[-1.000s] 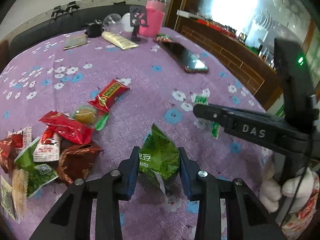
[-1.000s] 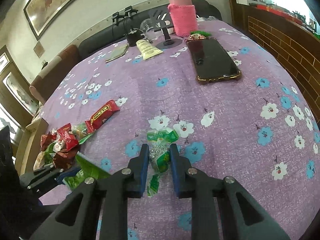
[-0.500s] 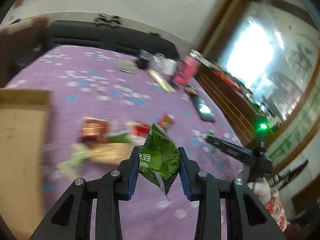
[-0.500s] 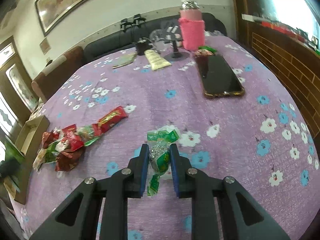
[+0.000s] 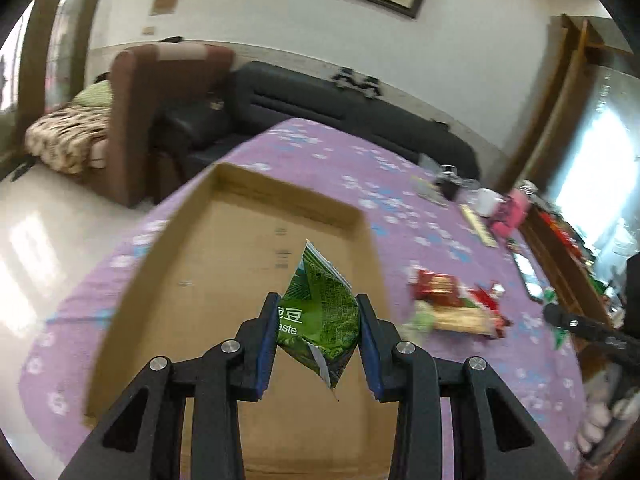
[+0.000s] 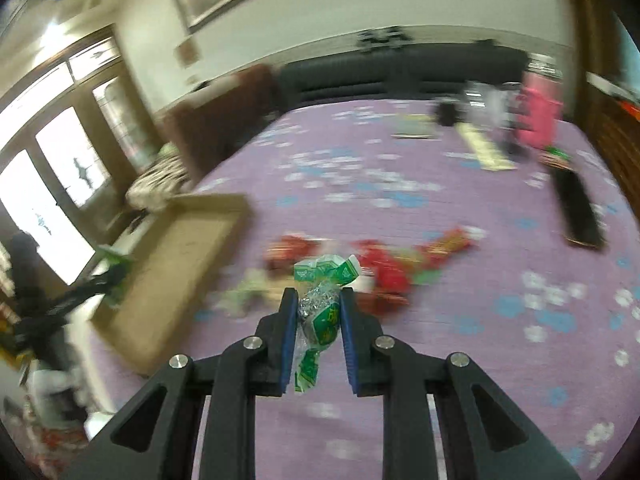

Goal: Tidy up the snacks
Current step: 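Carry both green snacks to the cardboard tray and open both grippers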

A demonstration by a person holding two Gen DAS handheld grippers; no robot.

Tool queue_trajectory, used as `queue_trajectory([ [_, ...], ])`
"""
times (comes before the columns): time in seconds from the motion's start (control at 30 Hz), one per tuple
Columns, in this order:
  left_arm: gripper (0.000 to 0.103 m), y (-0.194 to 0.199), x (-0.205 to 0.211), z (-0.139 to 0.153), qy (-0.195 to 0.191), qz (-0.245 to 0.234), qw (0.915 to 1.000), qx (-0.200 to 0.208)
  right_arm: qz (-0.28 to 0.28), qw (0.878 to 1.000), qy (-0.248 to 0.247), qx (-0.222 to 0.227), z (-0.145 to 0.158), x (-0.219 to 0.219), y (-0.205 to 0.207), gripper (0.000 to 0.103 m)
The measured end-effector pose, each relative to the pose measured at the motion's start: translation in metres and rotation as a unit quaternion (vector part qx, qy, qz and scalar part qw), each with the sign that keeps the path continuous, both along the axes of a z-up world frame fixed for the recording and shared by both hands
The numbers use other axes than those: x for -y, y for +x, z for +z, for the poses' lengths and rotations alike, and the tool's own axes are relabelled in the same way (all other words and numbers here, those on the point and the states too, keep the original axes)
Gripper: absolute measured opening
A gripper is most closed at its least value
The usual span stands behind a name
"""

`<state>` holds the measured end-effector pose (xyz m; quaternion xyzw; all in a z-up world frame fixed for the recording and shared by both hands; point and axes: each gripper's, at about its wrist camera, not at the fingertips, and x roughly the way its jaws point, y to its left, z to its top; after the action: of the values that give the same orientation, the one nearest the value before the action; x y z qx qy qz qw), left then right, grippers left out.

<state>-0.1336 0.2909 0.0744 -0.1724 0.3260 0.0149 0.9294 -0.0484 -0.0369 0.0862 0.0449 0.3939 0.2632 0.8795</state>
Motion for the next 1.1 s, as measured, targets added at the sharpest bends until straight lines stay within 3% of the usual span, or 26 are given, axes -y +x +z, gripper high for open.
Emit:
queue_trajectory([
  [0.3,0.039,0.002,-0.046,-0.029,-0.015,0.04,0.9985,-0.034,0.127,0.99,0.001,-0.053,-0.022,-0.15,-0.01,0.02],
  [0.57,0.04,0.001,-0.063,-0.037,-0.04,0.053,0.997,-0.041,0.167,0.982,-0.03,-0.082,-0.058,-0.224,-0.013,0.02],
  [0.67,0.047,-0.004,-0.068,-0.035,-0.055,0.058,0.9962,-0.034,0.171,0.981,-0.039,-0.081,-0.064,-0.231,-0.015,0.021],
  [0.73,0.058,-0.007,-0.069,-0.031,-0.062,0.06,0.996,-0.025,0.168,0.982,-0.046,-0.072,-0.065,-0.234,-0.017,0.022],
  [0.83,0.059,-0.012,-0.068,-0.021,-0.065,0.061,0.996,-0.009,0.167,0.983,-0.041,-0.062,-0.06,-0.231,-0.02,0.03],
  [1.0,0.066,-0.022,-0.059,-0.001,-0.066,0.057,0.9958,0.028,0.145,0.989,-0.01,-0.02,-0.027,-0.191,-0.022,0.04],
  [1.1,0.066,-0.025,-0.049,0.009,-0.064,0.047,0.9958,0.044,0.1,0.995,-0.002,0.014,-0.008,-0.146,-0.013,0.046],
])
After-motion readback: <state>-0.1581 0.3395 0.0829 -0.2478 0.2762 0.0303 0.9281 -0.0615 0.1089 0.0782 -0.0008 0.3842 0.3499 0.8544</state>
